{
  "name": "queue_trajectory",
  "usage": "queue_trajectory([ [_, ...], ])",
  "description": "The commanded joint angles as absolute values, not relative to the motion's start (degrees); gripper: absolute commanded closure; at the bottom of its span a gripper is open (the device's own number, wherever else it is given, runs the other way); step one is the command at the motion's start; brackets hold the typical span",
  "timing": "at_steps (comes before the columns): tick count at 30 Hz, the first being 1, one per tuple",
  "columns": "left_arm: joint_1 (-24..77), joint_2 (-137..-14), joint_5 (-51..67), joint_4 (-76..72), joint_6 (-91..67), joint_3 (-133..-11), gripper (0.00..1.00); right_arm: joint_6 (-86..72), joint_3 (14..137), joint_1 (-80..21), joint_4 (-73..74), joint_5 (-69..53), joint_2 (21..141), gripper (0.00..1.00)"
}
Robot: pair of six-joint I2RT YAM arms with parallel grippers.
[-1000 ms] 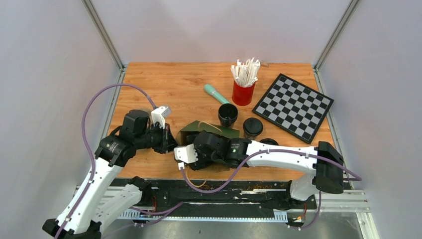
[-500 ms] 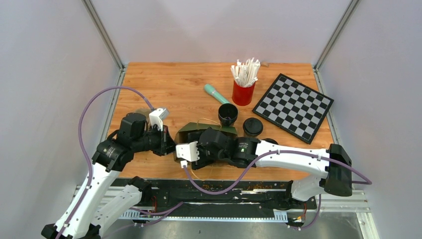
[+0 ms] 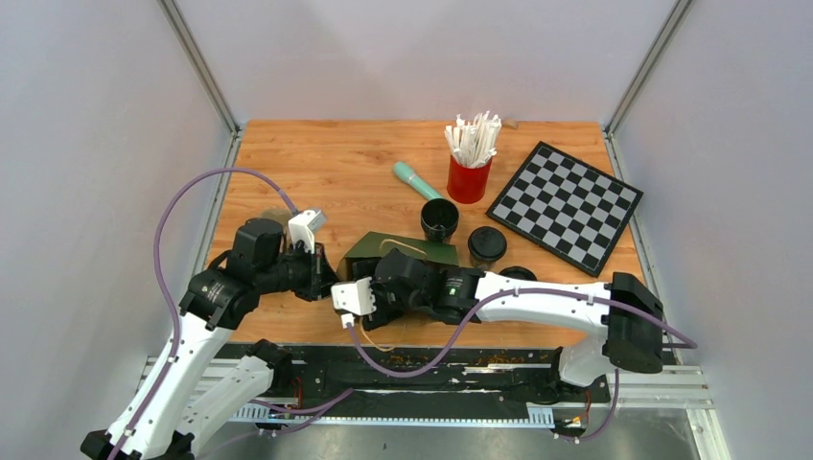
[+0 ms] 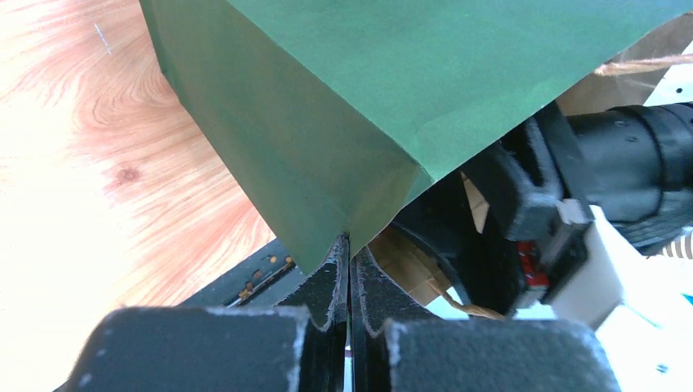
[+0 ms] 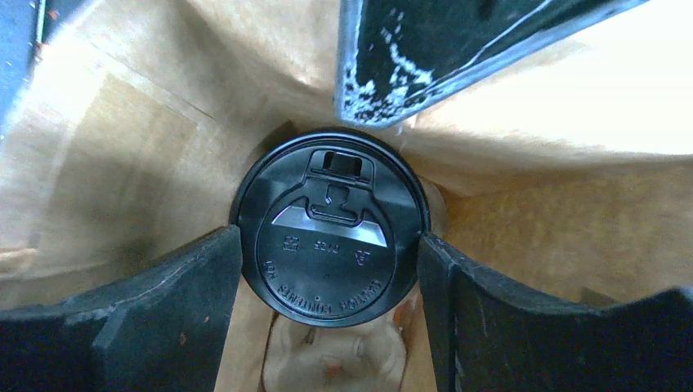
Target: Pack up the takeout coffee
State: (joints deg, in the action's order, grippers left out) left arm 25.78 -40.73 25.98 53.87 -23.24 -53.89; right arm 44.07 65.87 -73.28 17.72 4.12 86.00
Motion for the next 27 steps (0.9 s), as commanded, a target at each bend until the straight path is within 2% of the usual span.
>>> queue_trajectory([
  [1, 25.7, -41.0, 26.2, 53.4, -23.9, -54.5, 1.0, 44.1, 64.3, -72.3, 13.0, 6.0, 87.6, 0.32],
  [10, 25.7, -41.0, 26.5, 54.1, -24.4, -55.3, 1.0, 42.4, 62.1, -70.9, 15.3, 10.8, 87.1, 0.32],
  [19, 25.7, -40.8, 26.5, 53.9, -24.3, -54.0, 1.0, 41.5, 67.6, -71.4, 20.5, 7.3, 86.2, 0.32],
  [27, 25.7, -40.7, 26.6, 54.3, -24.5, -53.9, 1.0, 41.5, 65.3, -71.5, 21.6, 6.2, 82.1, 0.32],
])
